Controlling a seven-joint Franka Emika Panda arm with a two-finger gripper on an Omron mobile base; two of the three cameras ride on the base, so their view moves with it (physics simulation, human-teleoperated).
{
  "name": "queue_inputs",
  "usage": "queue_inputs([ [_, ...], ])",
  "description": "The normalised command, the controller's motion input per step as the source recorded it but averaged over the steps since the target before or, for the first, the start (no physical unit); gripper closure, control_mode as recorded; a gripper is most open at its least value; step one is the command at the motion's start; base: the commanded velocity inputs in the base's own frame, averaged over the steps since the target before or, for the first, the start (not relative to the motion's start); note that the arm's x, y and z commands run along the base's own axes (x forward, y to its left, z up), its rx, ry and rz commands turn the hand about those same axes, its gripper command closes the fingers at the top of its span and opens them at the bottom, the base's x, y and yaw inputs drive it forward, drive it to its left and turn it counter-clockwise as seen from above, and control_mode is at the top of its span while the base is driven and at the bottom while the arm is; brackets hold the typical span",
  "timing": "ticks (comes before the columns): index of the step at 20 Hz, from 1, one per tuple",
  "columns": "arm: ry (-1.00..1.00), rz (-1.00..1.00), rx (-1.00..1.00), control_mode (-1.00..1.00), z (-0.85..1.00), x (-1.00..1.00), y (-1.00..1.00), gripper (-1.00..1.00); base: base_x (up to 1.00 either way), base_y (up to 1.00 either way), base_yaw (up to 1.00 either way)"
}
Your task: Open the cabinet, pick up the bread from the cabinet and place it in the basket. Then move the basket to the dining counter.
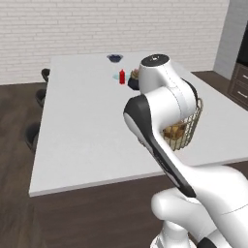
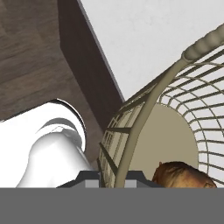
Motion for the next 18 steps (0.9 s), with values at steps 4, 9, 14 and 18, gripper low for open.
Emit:
queue_inputs([
  [4,0.0,0.0,0.0,1.0,0.0,0.0,0.0,1.0,0.26,0.03,0.0],
  [9,0.0,0.0,0.0,1.0,0.0,0.0,0.0,1.0,0.31,0.06,0.0],
  [14,0.0,0.0,0.09,-1.0,-0.22,0.6,0.11,1.0,0.1,0.02,0.0],
  [18,0.04,0.0,0.06,-1.0,-0.58,1.0,0.28,1.0,0.0,0.0,0.0],
])
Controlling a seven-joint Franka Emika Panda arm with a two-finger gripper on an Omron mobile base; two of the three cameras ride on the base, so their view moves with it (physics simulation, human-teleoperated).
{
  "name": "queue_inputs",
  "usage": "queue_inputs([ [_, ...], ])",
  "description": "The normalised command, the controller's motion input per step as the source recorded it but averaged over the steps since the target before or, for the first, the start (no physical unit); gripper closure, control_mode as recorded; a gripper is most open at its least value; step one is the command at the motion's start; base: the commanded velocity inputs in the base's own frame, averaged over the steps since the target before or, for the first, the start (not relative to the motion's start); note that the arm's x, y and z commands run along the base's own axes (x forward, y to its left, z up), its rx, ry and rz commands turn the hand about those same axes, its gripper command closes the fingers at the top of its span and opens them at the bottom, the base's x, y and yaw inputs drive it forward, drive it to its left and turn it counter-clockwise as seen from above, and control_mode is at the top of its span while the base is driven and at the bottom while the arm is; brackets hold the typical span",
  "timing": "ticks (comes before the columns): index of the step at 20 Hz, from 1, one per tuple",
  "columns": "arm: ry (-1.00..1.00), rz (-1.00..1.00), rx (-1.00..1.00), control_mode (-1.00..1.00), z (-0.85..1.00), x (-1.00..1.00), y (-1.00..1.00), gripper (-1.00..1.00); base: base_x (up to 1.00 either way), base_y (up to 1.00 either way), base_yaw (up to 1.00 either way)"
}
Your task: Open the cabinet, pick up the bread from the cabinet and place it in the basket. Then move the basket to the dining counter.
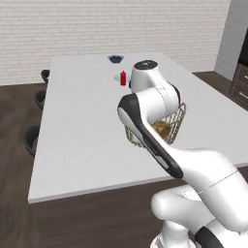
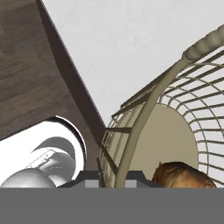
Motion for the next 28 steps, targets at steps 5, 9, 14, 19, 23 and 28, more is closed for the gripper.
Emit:
queue_inputs([
  [5,0.01,0.0,0.02,-1.0,-0.59,1.0,0.2,1.0,0.0,0.0,0.0],
  [9,0.1,0.0,0.06,-1.0,-0.48,0.86,0.06,1.0,0.0,0.0,0.0],
  [14,0.13,0.0,0.09,-1.0,-0.62,0.49,0.0,1.0,0.0,0.0,0.0],
  [19,0.06,0.0,0.02,-1.0,-0.97,0.44,0.0,1.0,0.0,0.0,0.0],
  [23,0.03,0.0,0.0,-1.0,-0.8,0.52,0.04,1.0,0.0,0.0,0.0],
  [28,0.0,0.0,0.0,-1.0,-0.45,0.31,0.15,1.0,0.0,0.0,0.0],
])
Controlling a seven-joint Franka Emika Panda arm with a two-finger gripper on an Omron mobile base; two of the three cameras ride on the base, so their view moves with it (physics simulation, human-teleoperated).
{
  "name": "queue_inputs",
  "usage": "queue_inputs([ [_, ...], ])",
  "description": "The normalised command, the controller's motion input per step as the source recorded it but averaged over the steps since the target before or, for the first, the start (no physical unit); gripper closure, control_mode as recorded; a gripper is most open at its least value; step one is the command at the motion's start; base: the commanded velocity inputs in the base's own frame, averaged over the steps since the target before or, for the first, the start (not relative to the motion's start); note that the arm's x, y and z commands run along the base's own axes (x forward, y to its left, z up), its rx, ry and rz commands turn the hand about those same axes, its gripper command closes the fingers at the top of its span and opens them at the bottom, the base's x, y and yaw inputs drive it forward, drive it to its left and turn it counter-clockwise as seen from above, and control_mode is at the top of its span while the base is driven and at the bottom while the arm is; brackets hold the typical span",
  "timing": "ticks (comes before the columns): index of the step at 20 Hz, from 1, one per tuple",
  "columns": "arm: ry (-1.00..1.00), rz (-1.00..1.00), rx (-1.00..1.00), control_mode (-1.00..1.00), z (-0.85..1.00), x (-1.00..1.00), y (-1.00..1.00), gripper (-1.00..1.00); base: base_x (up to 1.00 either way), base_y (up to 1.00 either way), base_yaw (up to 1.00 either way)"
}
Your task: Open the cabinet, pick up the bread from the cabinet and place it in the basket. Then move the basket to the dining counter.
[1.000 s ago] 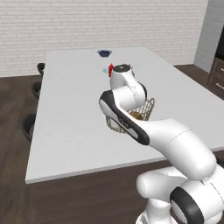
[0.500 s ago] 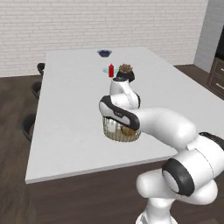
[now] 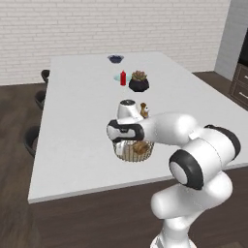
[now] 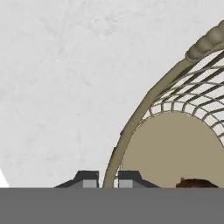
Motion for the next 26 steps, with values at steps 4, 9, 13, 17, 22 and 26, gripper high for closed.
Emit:
queue_inputs([
  [4,0.0,0.0,0.0,-1.0,-0.19,0.01,0.26,-1.0,0.0,0.0,0.0],
  [9,-0.02,0.0,0.0,-1.0,0.55,-0.06,0.12,-1.0,0.0,0.0,0.0],
  [13,-0.08,-0.02,0.0,-1.0,1.0,-0.18,0.0,-1.0,0.0,0.0,0.0],
  [17,-0.14,-0.01,0.0,-1.0,0.99,-0.71,0.0,-1.0,0.0,0.0,0.0],
  [22,-0.32,0.0,0.0,-1.0,0.94,-1.0,0.0,-1.0,0.0,0.0,0.0],
  [26,-0.23,0.0,0.0,-1.0,1.0,-1.0,0.0,-1.0,0.0,0.0,0.0],
])
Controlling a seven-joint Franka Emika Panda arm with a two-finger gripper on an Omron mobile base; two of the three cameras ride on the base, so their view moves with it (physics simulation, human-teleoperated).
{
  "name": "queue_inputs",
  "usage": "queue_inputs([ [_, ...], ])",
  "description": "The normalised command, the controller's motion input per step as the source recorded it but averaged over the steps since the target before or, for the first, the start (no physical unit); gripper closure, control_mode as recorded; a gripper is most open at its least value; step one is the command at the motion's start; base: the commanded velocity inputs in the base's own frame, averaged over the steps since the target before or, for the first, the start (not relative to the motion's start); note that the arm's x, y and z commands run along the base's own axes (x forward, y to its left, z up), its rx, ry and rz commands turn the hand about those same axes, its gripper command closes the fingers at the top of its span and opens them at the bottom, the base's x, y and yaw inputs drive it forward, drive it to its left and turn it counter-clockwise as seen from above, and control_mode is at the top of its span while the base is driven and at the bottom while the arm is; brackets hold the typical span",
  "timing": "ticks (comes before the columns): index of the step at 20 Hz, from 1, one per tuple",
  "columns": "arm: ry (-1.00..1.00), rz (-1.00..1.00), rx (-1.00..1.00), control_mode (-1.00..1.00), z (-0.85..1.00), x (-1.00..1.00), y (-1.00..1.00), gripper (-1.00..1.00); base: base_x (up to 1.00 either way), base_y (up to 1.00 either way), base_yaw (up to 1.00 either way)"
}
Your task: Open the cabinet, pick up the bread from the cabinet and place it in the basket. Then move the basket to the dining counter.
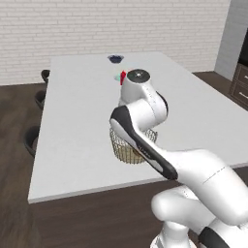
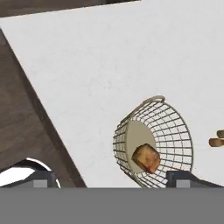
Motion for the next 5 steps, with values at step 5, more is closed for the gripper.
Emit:
queue_inputs([
  [5,-0.15,0.0,0.0,-1.0,0.59,-0.96,0.01,-1.0,0.0,0.0,0.0],
])
